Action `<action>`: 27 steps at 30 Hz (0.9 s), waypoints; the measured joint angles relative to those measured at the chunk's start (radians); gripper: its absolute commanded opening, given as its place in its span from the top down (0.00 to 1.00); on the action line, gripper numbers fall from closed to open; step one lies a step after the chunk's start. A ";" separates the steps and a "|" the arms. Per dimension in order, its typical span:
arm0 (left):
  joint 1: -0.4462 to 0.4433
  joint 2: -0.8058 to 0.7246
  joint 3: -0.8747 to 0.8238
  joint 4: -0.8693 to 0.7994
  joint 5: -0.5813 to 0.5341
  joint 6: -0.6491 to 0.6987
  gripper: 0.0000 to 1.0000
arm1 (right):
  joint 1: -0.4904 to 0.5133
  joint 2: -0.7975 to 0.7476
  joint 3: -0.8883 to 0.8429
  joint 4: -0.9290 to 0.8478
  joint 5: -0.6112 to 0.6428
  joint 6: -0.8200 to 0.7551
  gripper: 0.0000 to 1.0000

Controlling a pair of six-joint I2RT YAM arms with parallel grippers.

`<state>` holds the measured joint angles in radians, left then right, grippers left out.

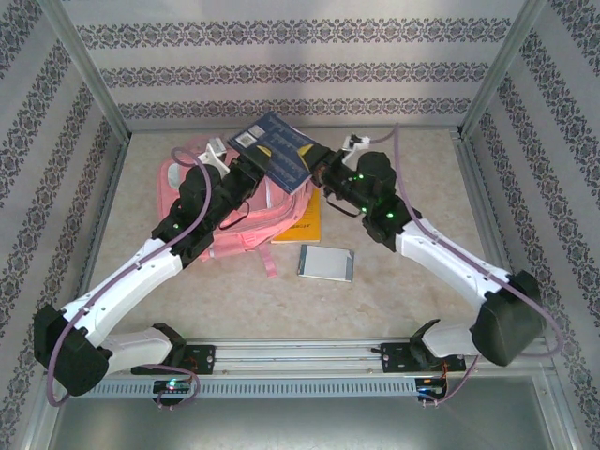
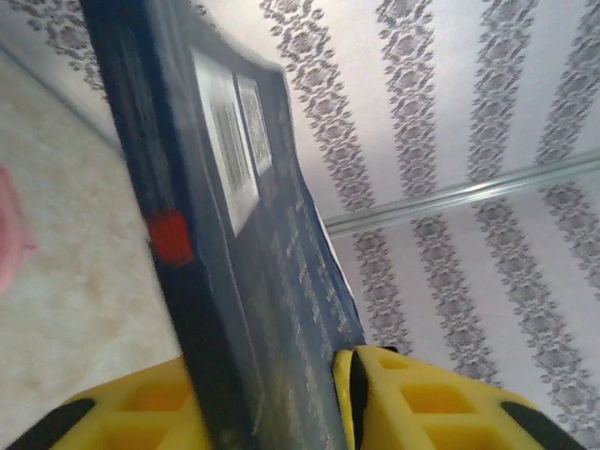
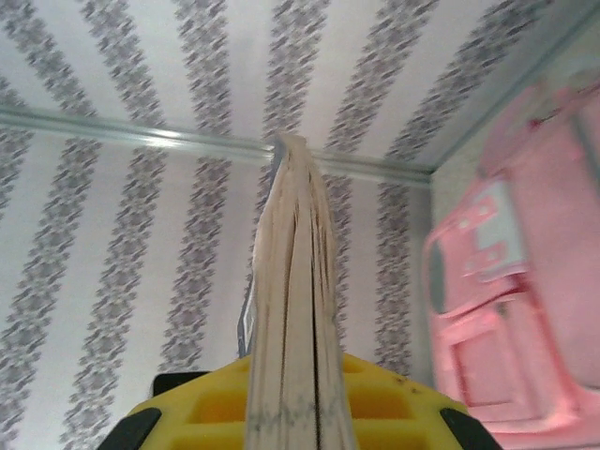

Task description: Pack the student bag

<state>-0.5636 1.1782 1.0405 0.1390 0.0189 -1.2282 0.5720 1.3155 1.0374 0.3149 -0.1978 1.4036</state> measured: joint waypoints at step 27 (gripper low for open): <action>0.265 0.653 0.435 -0.388 0.265 0.397 0.49 | -0.426 -0.656 -0.343 -0.718 -0.141 -0.256 1.00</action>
<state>-0.2989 1.8313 1.4754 -0.2485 0.2840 -0.8314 0.1455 0.6598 0.6941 -0.4034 -0.3389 1.1473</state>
